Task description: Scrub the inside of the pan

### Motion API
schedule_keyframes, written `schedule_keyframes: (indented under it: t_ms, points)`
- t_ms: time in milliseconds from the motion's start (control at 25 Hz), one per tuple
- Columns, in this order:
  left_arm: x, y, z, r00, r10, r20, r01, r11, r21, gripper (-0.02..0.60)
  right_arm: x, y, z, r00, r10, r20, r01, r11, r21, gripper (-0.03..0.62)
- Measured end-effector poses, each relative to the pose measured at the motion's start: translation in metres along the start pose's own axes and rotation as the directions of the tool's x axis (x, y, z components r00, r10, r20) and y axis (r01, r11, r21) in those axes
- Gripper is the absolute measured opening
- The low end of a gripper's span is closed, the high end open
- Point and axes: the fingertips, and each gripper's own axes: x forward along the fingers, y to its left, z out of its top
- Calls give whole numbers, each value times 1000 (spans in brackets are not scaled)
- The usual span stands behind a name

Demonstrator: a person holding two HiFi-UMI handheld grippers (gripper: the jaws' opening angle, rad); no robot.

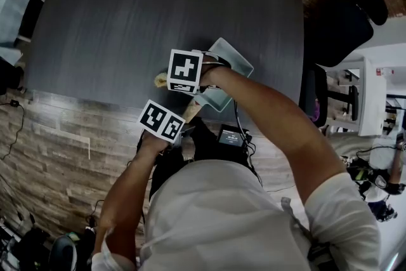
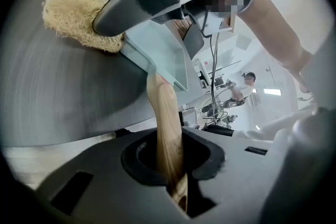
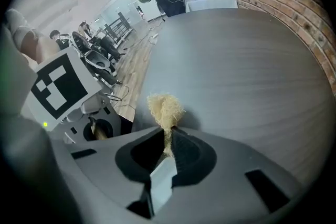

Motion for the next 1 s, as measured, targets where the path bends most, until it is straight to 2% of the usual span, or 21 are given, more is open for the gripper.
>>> schedule_keyframes:
  t_ms: [120, 520, 800, 1000]
  points:
    - [2, -1, 1, 1000, 0, 18, 0, 1000, -10, 63, 3, 6, -3, 999, -35, -10, 35, 999, -41, 43]
    - [8, -5, 3, 998, -23, 59, 27, 998, -65, 62, 0, 20, -13, 995, -98, 10, 99, 991, -90, 43]
    - [10, -6, 3, 996, -21, 85, 28, 996, -86, 63, 5, 27, -10, 986, -163, 39, 167, 975, -148, 43]
    - [13, -7, 7, 994, -5, 111, 15, 996, -90, 63, 7, 34, -20, 984, -176, 33, 179, 973, -145, 43]
